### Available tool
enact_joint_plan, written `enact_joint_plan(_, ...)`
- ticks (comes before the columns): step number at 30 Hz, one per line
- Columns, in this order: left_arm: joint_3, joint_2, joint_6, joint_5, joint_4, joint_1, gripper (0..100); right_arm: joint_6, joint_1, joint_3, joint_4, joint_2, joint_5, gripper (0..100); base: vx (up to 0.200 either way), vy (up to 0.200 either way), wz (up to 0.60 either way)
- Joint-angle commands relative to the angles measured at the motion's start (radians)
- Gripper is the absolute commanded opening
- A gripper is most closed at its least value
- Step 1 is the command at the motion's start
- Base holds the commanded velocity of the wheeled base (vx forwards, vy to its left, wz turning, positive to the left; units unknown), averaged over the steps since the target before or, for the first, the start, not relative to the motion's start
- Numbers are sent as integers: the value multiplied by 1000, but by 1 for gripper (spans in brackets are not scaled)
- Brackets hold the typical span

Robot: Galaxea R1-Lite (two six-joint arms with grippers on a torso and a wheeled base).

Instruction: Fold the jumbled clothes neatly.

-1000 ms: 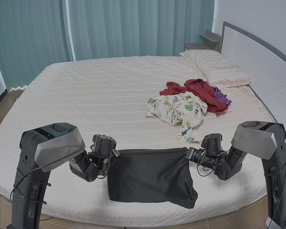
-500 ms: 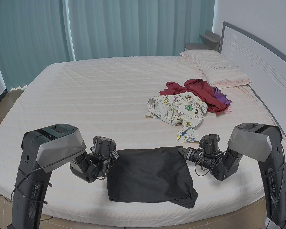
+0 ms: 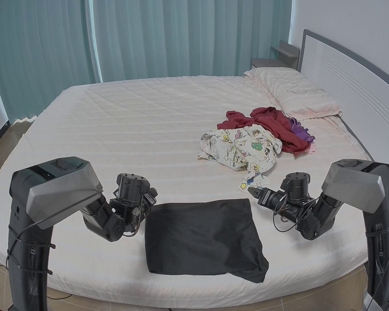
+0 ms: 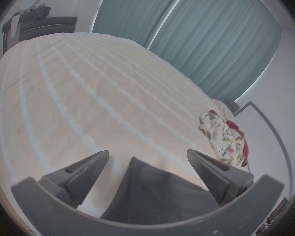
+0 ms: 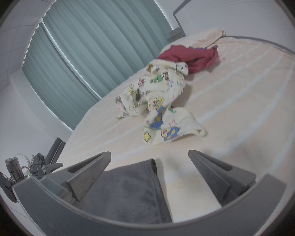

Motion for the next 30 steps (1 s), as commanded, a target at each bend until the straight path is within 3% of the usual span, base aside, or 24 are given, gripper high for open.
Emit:
enact_joint_plan(1,52,-212,-23,-9,6,12,100,-3,-23,104,-7,-196,1,100,0,0,0)
enact_joint_plan(8,78,-316,19,-41,46,29,100,-6,-63,291,-97,-363,1,100,0,0,0)
enact_joint_plan(15,203,-597,57,-50,54,27,100,-72,-95,501,-156,-685,1,100,0,0,0)
enact_joint_plan(20,329,-849,235,-49,48,92,100,-207,-95,659,-136,-1012,2,100,0,0,0)
enact_joint_plan(22,360,-899,254,-45,46,98,100,-235,-95,688,-136,-1060,1,100,0,0,0)
enact_joint_plan(23,420,-1013,281,-45,49,101,100,-278,-95,737,-131,-1141,1,100,0,0,0)
enact_joint_plan(28,539,-1223,375,-44,55,104,100,-322,-95,820,-96,-1288,1,100,0,0,0)
enact_joint_plan(30,639,-1358,484,-27,58,122,100,-339,-95,840,-7,-1422,1,100,0,0,0)
